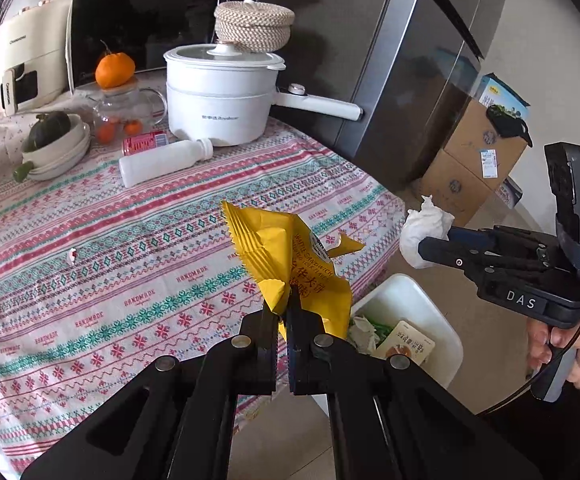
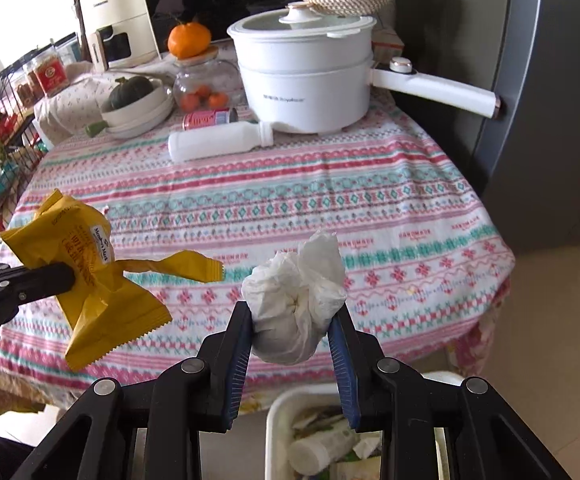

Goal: Collect trash
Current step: 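Carry the yellow bag and tissue to the bin and release both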

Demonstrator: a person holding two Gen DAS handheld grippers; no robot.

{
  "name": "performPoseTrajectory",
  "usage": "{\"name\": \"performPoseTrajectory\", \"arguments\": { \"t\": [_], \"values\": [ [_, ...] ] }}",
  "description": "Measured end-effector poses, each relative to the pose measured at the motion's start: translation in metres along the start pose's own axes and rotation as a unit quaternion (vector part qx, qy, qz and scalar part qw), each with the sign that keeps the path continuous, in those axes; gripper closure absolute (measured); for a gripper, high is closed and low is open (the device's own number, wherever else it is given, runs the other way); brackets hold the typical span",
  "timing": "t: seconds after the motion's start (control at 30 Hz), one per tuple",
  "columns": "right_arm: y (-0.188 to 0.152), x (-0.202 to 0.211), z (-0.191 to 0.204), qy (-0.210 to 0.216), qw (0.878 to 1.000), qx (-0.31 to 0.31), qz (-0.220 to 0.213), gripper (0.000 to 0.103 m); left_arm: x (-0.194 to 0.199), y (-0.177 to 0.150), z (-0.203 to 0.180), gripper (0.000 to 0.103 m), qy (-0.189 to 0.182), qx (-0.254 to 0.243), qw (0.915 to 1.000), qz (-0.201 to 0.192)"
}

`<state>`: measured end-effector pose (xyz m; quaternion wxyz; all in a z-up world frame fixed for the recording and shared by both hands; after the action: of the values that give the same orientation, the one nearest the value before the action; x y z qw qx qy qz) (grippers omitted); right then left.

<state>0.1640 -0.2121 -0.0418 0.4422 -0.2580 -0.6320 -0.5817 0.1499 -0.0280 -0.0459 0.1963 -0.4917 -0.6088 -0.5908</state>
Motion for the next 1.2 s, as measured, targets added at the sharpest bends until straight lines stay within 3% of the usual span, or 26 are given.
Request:
{"name": "performPoseTrajectory", "arguments": {
  "t": [0.47, 0.87, 1.0, 1.13, 1.2],
  "values": [
    [-0.068, -0.017, -0.053, -0.026, 0.995, -0.037, 0.091, 0.068, -0.064, -0.034, -0.070, 0.100, -0.040, -0.079, 0.9940, 0.063],
    [-0.093, -0.014, -0.093, -0.037, 0.990, -0.077, 0.112, 0.067, -0.122, -0.051, -0.130, 0.100, -0.018, -0.163, 0.9810, 0.103],
    [-0.094, -0.010, -0.100, -0.038, 0.989, -0.086, 0.111, 0.067, -0.131, -0.053, -0.142, 0.092, -0.001, -0.188, 0.9761, 0.109],
    [-0.096, -0.012, -0.104, -0.036, 0.988, -0.096, 0.117, 0.067, -0.132, -0.056, -0.146, 0.065, 0.023, -0.200, 0.9725, 0.117],
    [-0.096, -0.012, -0.104, -0.036, 0.988, -0.097, 0.118, 0.067, -0.128, -0.057, -0.145, 0.057, 0.026, -0.202, 0.9722, 0.116]
  ]
}}
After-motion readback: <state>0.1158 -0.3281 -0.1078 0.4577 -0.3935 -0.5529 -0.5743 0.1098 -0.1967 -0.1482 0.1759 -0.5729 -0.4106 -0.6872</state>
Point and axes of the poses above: each gripper's, at about its wrist camera, not at the fingertips, and x roughly against the way its jaws point, z to its left, y to its top, the point moved 3 cm from there along -x, roughly the way its jaws point, and after that the axes turned 9 degrees about z, right-handed, at the moved point
